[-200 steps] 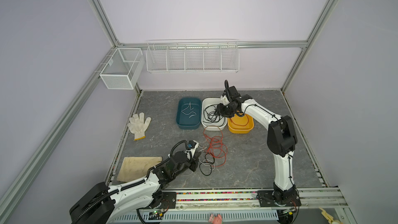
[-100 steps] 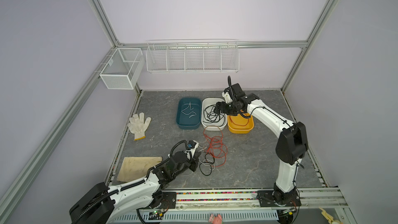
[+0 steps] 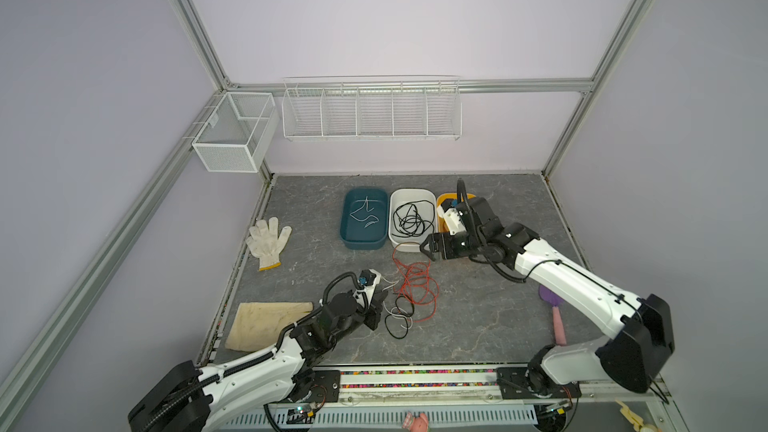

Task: Untangle the cables
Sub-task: 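Open the right gripper and withdraw it from the white tub, then carry the white cable over the teal tub with left while right moves to pile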

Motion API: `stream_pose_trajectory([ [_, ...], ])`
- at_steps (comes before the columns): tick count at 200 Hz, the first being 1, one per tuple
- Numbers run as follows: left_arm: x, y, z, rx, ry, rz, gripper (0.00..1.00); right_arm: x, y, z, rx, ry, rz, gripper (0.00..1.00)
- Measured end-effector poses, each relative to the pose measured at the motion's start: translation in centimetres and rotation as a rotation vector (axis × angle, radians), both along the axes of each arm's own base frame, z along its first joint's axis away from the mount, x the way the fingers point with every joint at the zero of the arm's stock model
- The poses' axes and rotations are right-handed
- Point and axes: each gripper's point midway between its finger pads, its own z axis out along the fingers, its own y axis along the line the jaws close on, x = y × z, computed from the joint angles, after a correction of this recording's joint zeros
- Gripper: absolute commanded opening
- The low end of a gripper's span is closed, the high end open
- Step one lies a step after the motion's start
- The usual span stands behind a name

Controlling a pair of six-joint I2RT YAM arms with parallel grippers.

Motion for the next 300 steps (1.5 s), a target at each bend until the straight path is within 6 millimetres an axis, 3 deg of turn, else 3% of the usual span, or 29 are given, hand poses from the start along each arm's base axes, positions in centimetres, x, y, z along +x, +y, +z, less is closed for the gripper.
stream_pose_trajectory([
  [25, -0.3, 0.5, 2.0, -0.071, -0.046, 0.005, 0.00, -3.2, 0.9, -1.2, 0.014, -0.006, 0.077, 0.88],
  [51, -0.7, 1.0, 4.7, -0.154, -0.090, 0.007, 0.00, -4.6, 1.1, -2.3, 0.027, -0.016, 0.109, 0.88],
  [123, -2.2, 1.7, 15.6, -0.380, -0.160, -0.024, 0.00, -5.4, 1.6, -6.4, 0.023, 0.026, 0.127, 0.88],
  [162, -2.3, 1.6, 20.3, -0.374, -0.172, -0.036, 0.00, -5.2, 1.4, -6.9, 0.014, 0.020, 0.120, 0.88],
  [196, -1.1, 1.5, 23.6, -0.296, -0.200, 0.008, 0.00, -5.1, 1.0, -7.3, -0.001, 0.006, 0.105, 0.88],
  [229, 2.0, 1.7, 24.5, -0.184, -0.206, 0.088, 0.00, -5.2, 0.5, -6.7, 0.002, -0.016, 0.094, 0.88],
  [259, 6.6, 2.4, 23.4, -0.101, -0.155, 0.181, 0.00, -5.4, 0.0, -5.2, 0.028, -0.053, 0.088, 0.88],
  [300, 11.3, 2.9, 21.3, -0.037, -0.091, 0.247, 0.00, -6.5, -1.4, -3.0, 0.057, -0.102, 0.084, 0.88],
])
